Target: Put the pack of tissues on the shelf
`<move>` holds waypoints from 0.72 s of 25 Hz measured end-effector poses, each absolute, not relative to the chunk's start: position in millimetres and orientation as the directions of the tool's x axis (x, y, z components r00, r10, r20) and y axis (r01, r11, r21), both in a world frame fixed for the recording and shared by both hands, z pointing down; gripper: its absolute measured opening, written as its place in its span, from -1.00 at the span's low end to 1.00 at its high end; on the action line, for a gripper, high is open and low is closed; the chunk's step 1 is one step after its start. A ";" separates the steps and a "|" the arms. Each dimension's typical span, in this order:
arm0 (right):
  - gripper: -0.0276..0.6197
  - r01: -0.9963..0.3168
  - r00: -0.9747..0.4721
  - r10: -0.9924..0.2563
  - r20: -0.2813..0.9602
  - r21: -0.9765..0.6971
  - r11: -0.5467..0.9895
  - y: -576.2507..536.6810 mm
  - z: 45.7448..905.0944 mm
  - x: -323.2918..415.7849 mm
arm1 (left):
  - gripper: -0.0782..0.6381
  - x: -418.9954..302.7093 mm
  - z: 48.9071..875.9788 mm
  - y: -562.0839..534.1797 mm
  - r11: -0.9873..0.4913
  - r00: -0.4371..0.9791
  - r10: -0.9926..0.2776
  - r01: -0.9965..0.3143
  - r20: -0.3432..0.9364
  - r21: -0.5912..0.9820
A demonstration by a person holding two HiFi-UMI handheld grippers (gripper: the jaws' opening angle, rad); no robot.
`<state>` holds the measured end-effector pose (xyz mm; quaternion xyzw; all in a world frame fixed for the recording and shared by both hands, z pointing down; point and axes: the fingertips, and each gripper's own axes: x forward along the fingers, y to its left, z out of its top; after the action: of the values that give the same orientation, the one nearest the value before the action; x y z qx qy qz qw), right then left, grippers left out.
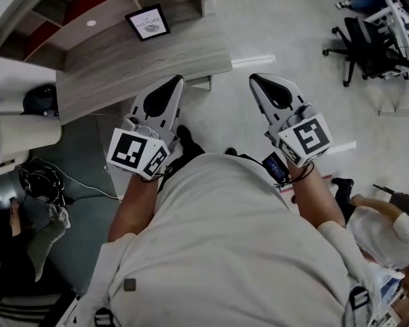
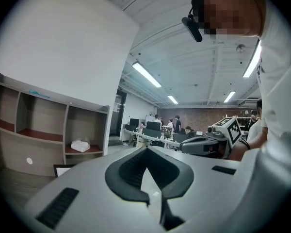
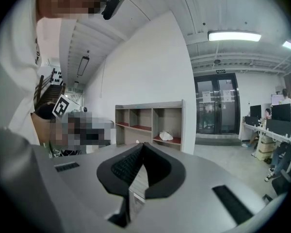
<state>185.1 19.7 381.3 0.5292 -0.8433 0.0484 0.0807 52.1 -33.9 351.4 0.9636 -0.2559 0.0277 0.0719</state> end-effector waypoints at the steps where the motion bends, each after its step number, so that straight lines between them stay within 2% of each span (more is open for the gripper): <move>1: -0.85 -0.898 -0.433 -0.883 0.181 0.004 0.440 29.3 380.8 190.8 | -0.74 57.8 351.1 -23.9 -0.857 0.865 -0.494 -0.501 0.090 0.121; 9: -0.85 -0.865 -0.494 -0.855 0.158 0.007 0.501 93.0 379.9 213.8 | -0.74 91.6 348.3 47.4 -0.845 0.850 -0.520 -0.526 0.082 0.096; 18: -0.85 -0.825 -0.558 -0.817 0.146 0.004 0.565 137.2 378.6 207.0 | -0.74 86.1 345.3 100.9 -0.812 0.817 -0.570 -0.577 0.086 0.088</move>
<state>207.0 137.2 378.6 0.4654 -0.8821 0.0325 0.0658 86.1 100.9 345.3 0.9515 -0.3013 0.0280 0.0550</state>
